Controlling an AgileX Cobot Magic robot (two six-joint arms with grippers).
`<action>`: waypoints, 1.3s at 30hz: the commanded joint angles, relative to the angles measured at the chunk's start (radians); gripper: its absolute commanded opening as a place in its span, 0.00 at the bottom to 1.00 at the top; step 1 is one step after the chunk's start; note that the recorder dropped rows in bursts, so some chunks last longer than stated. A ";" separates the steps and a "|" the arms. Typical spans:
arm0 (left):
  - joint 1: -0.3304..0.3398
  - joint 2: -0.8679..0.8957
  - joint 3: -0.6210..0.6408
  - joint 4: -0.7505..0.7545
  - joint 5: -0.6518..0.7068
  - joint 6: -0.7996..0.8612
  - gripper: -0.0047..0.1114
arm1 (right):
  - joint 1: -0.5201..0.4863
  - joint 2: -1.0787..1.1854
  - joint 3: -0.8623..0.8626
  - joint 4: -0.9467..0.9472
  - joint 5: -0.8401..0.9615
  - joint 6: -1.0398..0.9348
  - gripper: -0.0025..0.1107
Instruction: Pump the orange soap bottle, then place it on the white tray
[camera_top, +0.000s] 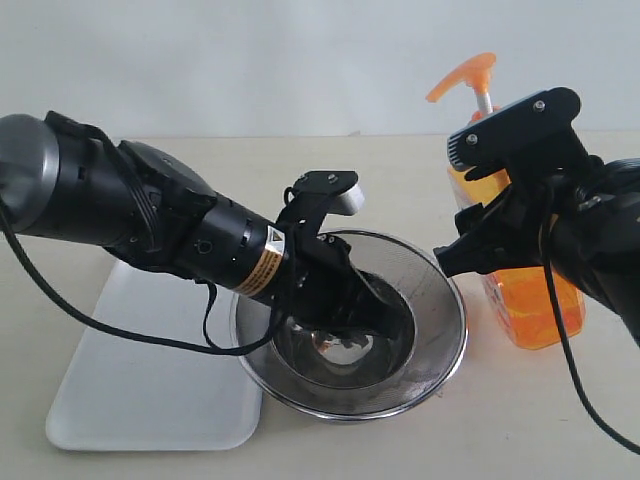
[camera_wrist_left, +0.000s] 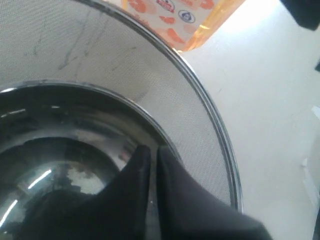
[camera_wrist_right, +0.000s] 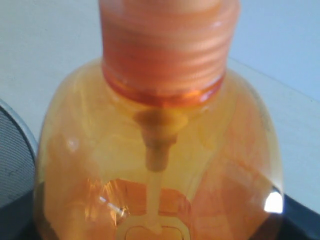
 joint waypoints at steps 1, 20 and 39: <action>-0.005 0.024 -0.028 -0.007 0.006 0.002 0.08 | 0.000 -0.010 -0.009 -0.031 0.054 -0.007 0.02; -0.005 0.121 -0.123 -0.007 -0.016 0.002 0.08 | 0.000 -0.010 -0.009 -0.031 0.058 -0.007 0.02; -0.003 0.128 -0.208 -0.007 0.034 0.033 0.08 | 0.000 -0.010 -0.009 -0.031 0.058 -0.007 0.02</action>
